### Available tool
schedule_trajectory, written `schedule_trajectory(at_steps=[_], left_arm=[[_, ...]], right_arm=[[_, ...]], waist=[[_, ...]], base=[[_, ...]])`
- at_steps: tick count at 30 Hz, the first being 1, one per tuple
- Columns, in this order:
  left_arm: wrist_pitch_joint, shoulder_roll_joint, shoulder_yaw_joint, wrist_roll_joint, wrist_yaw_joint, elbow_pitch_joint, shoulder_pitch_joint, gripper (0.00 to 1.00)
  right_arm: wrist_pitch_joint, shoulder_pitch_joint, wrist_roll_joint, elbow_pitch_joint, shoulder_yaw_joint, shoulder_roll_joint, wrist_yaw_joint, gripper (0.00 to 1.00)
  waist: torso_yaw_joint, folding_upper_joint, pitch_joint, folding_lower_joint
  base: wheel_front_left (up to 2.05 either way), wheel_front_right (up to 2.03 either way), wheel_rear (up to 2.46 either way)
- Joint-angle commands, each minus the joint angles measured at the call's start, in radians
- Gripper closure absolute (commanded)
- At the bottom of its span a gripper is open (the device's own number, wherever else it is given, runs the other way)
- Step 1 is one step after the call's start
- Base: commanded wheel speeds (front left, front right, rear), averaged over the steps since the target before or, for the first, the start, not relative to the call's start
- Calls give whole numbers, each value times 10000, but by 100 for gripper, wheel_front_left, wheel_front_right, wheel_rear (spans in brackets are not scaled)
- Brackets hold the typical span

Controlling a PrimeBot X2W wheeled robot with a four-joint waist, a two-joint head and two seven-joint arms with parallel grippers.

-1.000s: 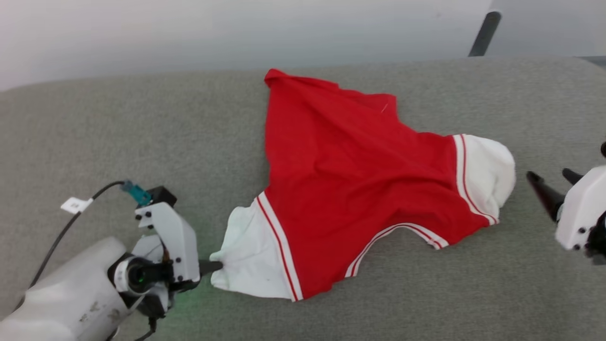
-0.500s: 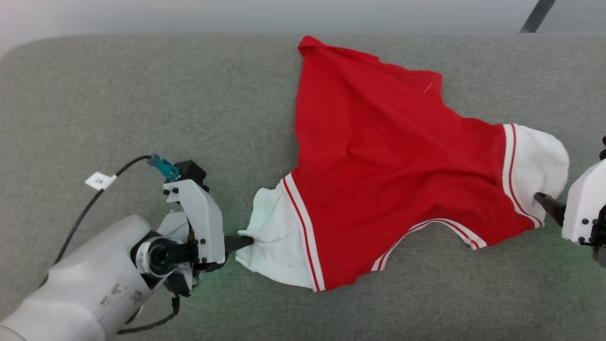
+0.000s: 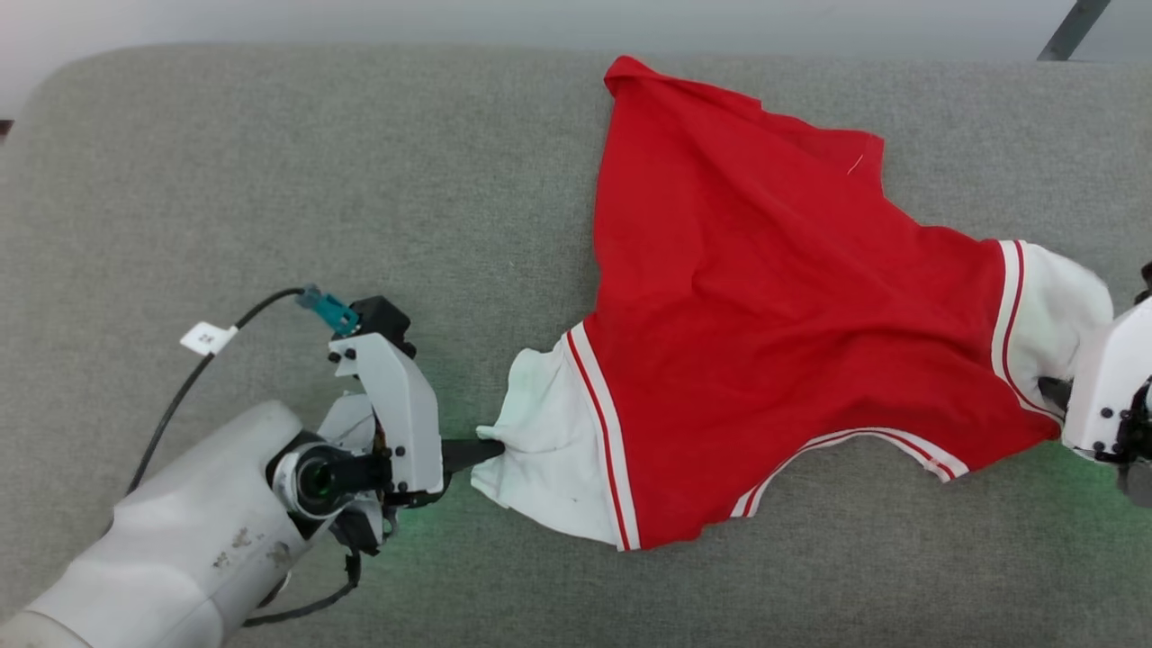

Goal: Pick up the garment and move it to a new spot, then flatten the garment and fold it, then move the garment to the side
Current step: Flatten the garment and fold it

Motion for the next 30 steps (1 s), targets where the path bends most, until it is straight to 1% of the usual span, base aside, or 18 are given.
schedule_trajectory(at_steps=[1,6,13,16,22,30], left_arm=[[12,118,-90,-16,20,377,360,100],[67,151,107,-233,-190,776,351,100],[335,227,299,-343,-201,1168,-111,100],[376,339,322,-216,-259,1329,-333,100],[65,438,440,192,-404,1582,-983,100],[-493,616,698,943,-450,2058,-2609,100]], right_arm=[[179,276,167,324,106,163,-7,100],[617,188,630,154,281,211,-5,100],[1474,-201,1556,-534,537,237,-5,100],[1562,-418,1772,-802,656,270,-5,100],[995,-1228,2029,-937,803,484,-5,100],[-560,-3044,1894,-616,1027,840,-5,100]], waist=[[19,0,-138,0],[-11,0,-589,0],[-43,0,-1558,0],[-45,0,-1970,0],[-48,0,-2688,0],[-54,0,-3105,0]], base=[[0,0,0],[0,0,0],[0,0,0],[0,0,0],[0,0,0],[0,0,0]])
